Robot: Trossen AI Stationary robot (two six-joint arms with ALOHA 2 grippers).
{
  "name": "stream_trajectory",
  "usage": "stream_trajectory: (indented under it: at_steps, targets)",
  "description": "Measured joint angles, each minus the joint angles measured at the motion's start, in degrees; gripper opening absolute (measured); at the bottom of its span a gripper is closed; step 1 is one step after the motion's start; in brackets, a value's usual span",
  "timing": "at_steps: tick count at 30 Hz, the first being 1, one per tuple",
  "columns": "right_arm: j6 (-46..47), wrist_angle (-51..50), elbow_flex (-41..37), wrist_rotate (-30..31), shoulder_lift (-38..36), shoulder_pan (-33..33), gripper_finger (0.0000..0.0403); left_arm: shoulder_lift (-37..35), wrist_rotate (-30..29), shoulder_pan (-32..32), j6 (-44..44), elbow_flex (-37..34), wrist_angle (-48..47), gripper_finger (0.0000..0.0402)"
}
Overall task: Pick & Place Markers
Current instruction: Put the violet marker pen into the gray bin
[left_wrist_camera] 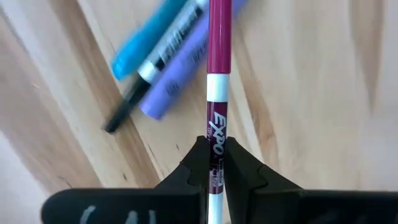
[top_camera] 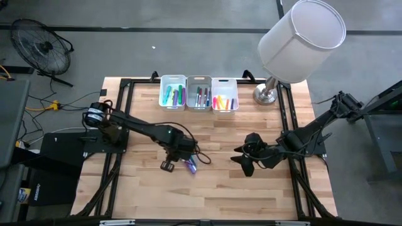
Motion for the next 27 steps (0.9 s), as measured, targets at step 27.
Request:
stream_trajectory:
  at_steps: [27]
  targets:
    - [-0.7, -1.7, 0.0, 3.9, 0.0, -5.4, 0.0224, -0.2, -6.4, 33.7, -26.3, 15.0, 15.9, 0.0016]
